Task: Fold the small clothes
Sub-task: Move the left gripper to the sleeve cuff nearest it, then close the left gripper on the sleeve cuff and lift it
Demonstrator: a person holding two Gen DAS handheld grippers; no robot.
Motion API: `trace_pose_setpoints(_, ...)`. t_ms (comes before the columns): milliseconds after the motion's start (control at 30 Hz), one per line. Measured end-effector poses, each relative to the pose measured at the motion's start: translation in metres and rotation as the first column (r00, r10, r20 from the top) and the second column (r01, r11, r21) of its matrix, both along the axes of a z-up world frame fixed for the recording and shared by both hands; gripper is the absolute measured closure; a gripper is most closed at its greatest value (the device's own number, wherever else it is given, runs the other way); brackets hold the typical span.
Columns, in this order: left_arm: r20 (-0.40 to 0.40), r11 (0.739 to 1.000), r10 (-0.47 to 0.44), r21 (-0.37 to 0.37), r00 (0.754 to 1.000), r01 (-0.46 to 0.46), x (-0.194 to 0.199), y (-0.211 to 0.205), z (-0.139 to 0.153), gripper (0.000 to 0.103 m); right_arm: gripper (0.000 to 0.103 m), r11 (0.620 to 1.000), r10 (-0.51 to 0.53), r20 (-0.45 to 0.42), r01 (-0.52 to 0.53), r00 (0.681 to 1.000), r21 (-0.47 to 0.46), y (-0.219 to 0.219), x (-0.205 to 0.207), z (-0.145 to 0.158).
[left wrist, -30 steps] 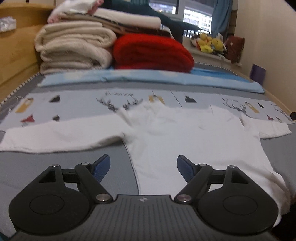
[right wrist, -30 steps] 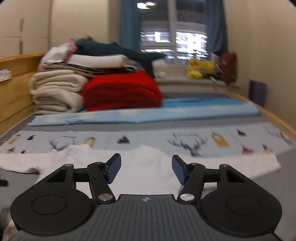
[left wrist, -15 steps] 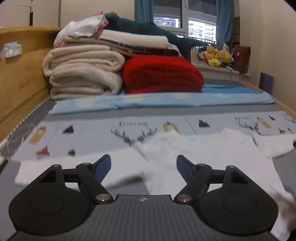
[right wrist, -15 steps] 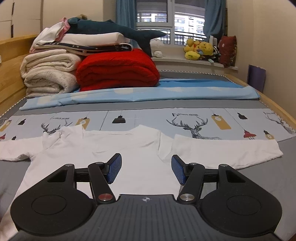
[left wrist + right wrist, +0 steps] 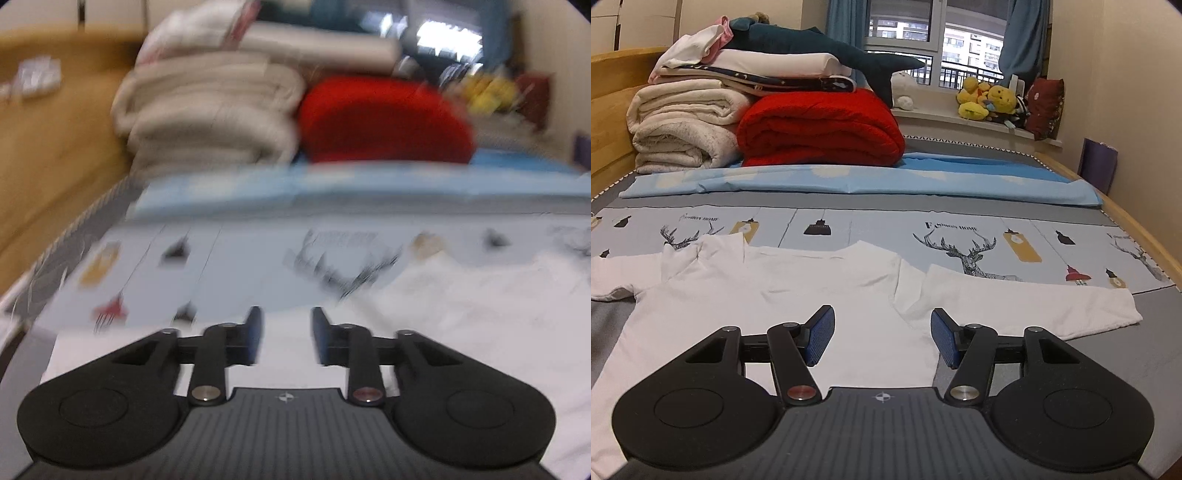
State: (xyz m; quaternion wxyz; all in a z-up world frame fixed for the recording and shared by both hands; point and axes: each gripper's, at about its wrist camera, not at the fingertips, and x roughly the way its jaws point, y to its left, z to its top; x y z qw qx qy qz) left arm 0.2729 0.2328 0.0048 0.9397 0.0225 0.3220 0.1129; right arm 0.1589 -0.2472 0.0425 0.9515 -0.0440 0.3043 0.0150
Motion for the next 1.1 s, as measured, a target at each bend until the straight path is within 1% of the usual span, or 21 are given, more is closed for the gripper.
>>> trace_pose_setpoints(67, 0.02, 1.0, 0.011, -0.018, 1.0, -0.01, 0.007, 0.012, -0.002, 0.075, 0.058, 1.0, -0.002, -0.003, 0.002, 1.0, -0.007, -0.001, 0.003, -0.001)
trace_pose_setpoints(167, 0.014, 0.996, 0.046, -0.073, 0.999, -0.045, 0.012, 0.032, -0.006, 0.075, 0.066, 1.0, -0.017, 0.002, 0.017, 1.0, -0.018, -0.004, 0.011, -0.002)
trace_pose_setpoints(200, 0.013, 0.995, 0.051, -0.088, 0.999, -0.05, 0.014, 0.038, -0.007, 0.075, 0.067, 0.999, -0.033, 0.007, 0.033, 0.999, -0.018, -0.005, 0.014, -0.002)
trace_pose_setpoints(333, 0.009, 0.994, 0.055, -0.097, 0.998, -0.054, 0.01, 0.06, -0.013, 0.072, 0.067, 0.996, -0.092, 0.002, 0.092, 0.996, -0.005, -0.012, 0.028, -0.005)
trace_pose_setpoints(367, -0.001, 0.993, 0.062, -0.105, 0.998, -0.062, 0.008, 0.067, -0.014, 0.068, 0.067, 0.995, -0.099, -0.006, 0.099, 0.995, -0.006, -0.012, 0.032, -0.007)
trace_pose_setpoints(400, -0.015, 0.99, 0.075, -0.118, 0.997, -0.076, 0.008, 0.075, -0.018, 0.061, 0.067, 0.995, -0.104, -0.014, 0.104, 0.994, -0.008, -0.012, 0.035, -0.009)
trace_pose_setpoints(433, -0.028, 0.986, 0.092, -0.135, 0.995, -0.095, 0.007, 0.084, -0.022, 0.057, 0.067, 0.994, -0.107, -0.021, 0.106, 0.994, -0.012, -0.012, 0.037, -0.011)
trace_pose_setpoints(500, -0.061, 0.972, 0.142, -0.179, 0.988, -0.15, 0.007, 0.105, -0.03, 0.049, 0.067, 0.994, -0.105, -0.032, 0.104, 0.994, -0.021, -0.01, 0.04, -0.014)
trace_pose_setpoints(533, -0.079, 0.962, 0.172, -0.202, 0.982, -0.185, 0.007, 0.116, -0.035, 0.048, 0.067, 0.995, -0.102, -0.036, 0.101, 0.994, -0.024, -0.009, 0.041, -0.016)
trace_pose_setpoints(600, -0.116, 0.932, 0.242, -0.249, 0.963, -0.264, 0.005, 0.138, -0.043, 0.046, 0.067, 0.995, -0.093, -0.043, 0.092, 0.995, -0.031, -0.007, 0.043, -0.019)
trace_pose_setpoints(700, -0.175, 0.872, 0.332, -0.318, 0.927, -0.373, 0.001, 0.168, -0.056, 0.043, 0.067, 0.996, -0.087, -0.054, 0.085, 0.995, -0.038, -0.004, 0.044, -0.022)
trace_pose_setpoints(733, -0.198, 0.849, 0.361, -0.336, 0.911, -0.409, -0.001, 0.177, -0.061, 0.043, 0.067, 0.996, -0.085, -0.056, 0.083, 0.995, -0.039, -0.003, 0.045, -0.022)
trace_pose_setpoints(800, -0.228, 0.811, 0.401, -0.362, 0.887, -0.459, -0.003, 0.189, -0.068, 0.043, 0.067, 0.996, -0.082, -0.061, 0.079, 0.995, -0.04, -0.002, 0.046, -0.023)
trace_pose_setpoints(867, -0.254, 0.774, 0.434, -0.386, 0.864, -0.502, -0.006, 0.201, -0.074, 0.043, 0.067, 0.996, -0.075, -0.068, 0.073, 0.995, -0.042, -0.001, 0.046, -0.024)
trace_pose_setpoints(933, -0.272, 0.739, 0.458, -0.411, 0.846, -0.533, -0.009, 0.21, -0.08, 0.043, 0.067, 0.997, -0.068, -0.072, 0.064, 0.995, -0.049, 0.0, 0.045, -0.025)
trace_pose_setpoints(1000, -0.281, 0.709, 0.473, -0.442, 0.835, -0.55, -0.009, 0.217, -0.084, 0.04, 0.067, 0.997, -0.064, -0.077, 0.06, 0.995, -0.054, 0.0, 0.045, -0.026)
trace_pose_setpoints(1067, -0.277, 0.69, 0.484, -0.463, 0.83, -0.557, -0.011, 0.221, -0.086, 0.037, 0.067, 0.997, -0.066, -0.081, 0.062, 0.995, -0.054, -0.001, 0.045, -0.026)
trace_pose_setpoints(1100, -0.275, 0.684, 0.492, -0.465, 0.826, -0.562, -0.011, 0.222, -0.086, 0.036, 0.067, 0.997, -0.069, -0.081, 0.064, 0.994, -0.053, -0.001, 0.045, -0.026)
